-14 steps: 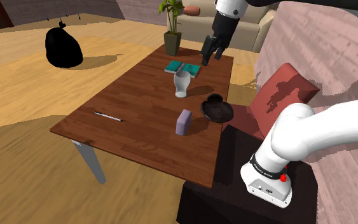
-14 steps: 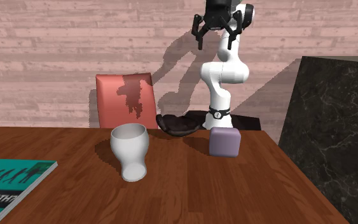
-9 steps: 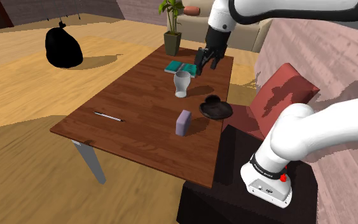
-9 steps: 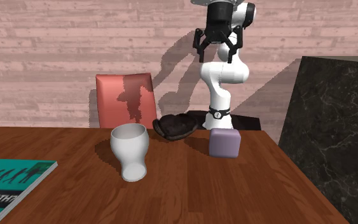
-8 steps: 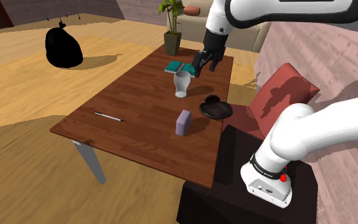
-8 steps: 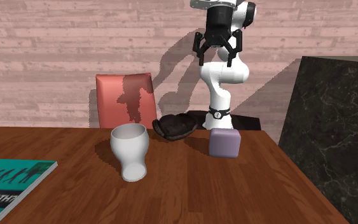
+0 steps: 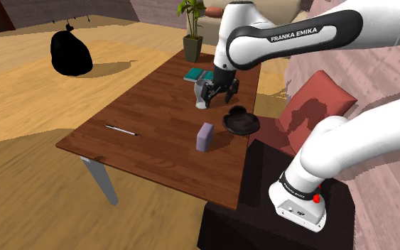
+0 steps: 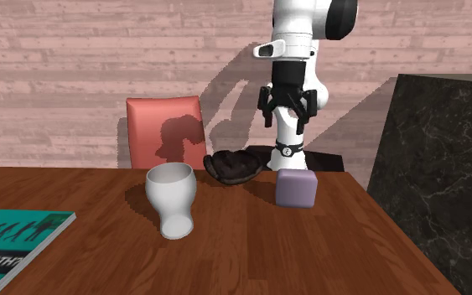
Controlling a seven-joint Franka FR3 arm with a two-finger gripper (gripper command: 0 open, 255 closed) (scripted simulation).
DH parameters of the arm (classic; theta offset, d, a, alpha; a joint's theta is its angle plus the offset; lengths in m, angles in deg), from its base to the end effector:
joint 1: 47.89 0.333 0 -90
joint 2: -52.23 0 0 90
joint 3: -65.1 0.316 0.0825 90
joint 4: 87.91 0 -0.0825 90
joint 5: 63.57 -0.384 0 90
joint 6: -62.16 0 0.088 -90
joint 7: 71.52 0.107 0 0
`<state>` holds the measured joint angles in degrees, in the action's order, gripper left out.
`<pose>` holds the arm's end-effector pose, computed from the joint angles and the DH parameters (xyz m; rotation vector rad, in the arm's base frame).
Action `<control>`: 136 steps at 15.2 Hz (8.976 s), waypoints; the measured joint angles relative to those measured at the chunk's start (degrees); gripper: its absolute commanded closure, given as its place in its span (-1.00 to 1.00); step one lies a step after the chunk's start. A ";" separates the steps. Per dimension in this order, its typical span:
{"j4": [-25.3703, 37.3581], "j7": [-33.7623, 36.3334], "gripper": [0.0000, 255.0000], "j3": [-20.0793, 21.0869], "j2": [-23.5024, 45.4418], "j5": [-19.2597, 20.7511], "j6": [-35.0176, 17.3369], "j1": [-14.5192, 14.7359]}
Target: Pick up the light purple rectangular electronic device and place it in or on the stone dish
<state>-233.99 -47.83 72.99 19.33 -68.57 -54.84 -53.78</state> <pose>0.3785 0.0196 0.4647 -3.0487 0.6742 -0.0957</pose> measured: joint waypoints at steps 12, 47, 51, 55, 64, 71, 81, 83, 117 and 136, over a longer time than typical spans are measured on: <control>-4.80 14.14 -1.00 4.86 15.64 -1.87 -17.20 -2.54; -8.00 37.41 -1.00 12.51 14.92 -0.30 -19.69 -4.40; -8.15 37.49 -1.00 12.57 15.14 -0.25 -20.08 -4.42; -8.10 37.49 1.00 12.58 15.11 -0.25 -20.12 -4.42; -7.96 37.39 1.00 12.45 14.79 -0.28 -19.59 -4.41; -5.83 36.38 1.00 11.48 10.97 -1.00 -13.67 -3.96; -1.08 35.66 1.00 10.25 6.19 -1.41 -4.23 -3.53; -0.26 35.37 1.00 9.88 5.28 -1.40 -2.51 -3.53; -0.88 11.43 1.00 -11.34 -2.43 9.70 4.38 -13.74; -7.28 11.82 -1.00 -11.64 0.26 10.13 -4.76 -13.88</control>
<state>-241.27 -36.01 61.34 19.59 -58.44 -59.59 -67.67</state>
